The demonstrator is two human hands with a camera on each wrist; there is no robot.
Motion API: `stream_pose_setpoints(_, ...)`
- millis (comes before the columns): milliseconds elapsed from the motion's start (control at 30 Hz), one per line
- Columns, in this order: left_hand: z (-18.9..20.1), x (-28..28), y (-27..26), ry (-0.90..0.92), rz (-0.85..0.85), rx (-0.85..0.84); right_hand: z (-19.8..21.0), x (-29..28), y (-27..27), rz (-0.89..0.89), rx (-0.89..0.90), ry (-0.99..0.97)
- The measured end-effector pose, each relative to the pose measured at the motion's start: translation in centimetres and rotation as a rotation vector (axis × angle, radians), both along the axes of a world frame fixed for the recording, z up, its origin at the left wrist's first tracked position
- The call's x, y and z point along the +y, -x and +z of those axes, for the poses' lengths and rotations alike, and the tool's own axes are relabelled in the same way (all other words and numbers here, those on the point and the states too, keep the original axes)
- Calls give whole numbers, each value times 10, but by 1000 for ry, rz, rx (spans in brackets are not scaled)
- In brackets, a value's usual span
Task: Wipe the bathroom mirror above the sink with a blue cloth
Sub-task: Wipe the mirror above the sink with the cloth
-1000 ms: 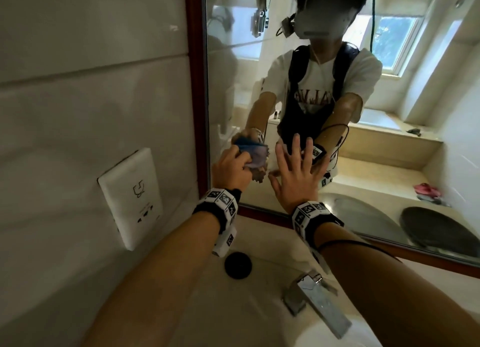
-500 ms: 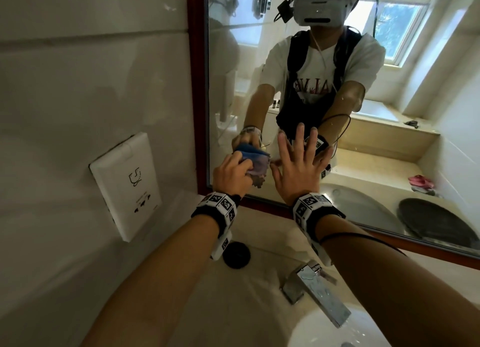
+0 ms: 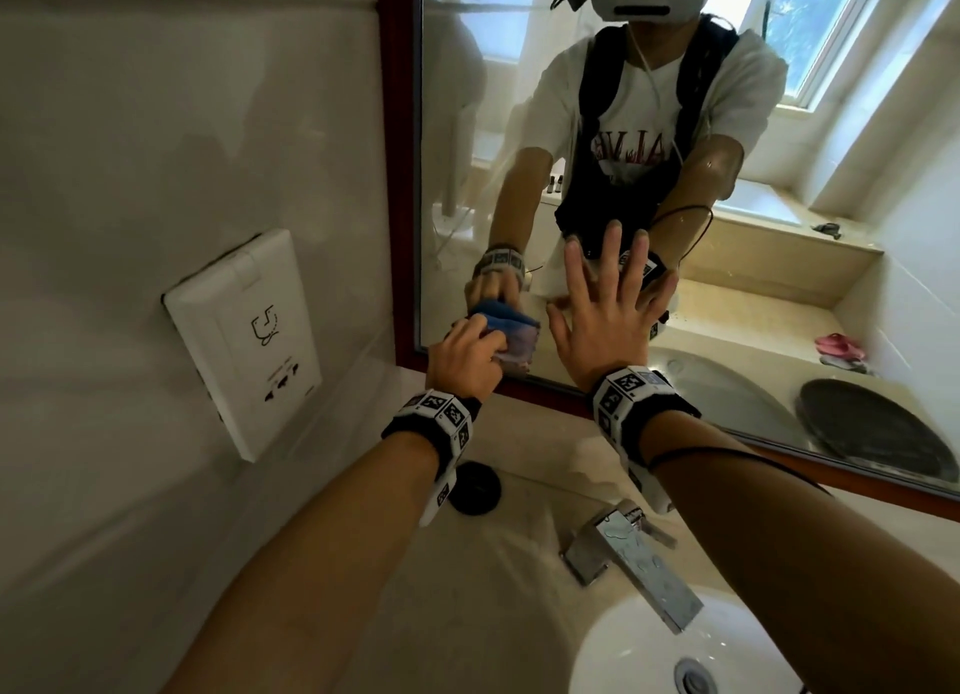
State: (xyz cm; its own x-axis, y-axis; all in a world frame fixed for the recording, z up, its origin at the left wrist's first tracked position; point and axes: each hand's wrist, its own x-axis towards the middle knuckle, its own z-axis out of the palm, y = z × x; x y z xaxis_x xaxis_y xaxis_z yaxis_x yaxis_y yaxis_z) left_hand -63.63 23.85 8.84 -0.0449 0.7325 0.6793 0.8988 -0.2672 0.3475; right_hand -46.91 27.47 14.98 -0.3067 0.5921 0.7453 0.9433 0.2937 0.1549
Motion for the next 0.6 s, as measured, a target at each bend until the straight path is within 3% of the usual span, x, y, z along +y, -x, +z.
stream_pose_setpoints(200, -27, -4, -6, 65, 27, 20, 0, -1, 1, -11, -5, 10)
stream_pose_setpoints(333, -22, -5, -8, 107, 73, 1, 3, -5, 2, -21, -10, 23)
stream_pose_setpoints(467, 19, -7, 0, 196, 124, -117, 3, -5, 3, -32, -21, 42)
stream_pose_setpoints(600, 80, -9, 15, 96, 170, -231, 6, -9, 4, -22, -4, 58)
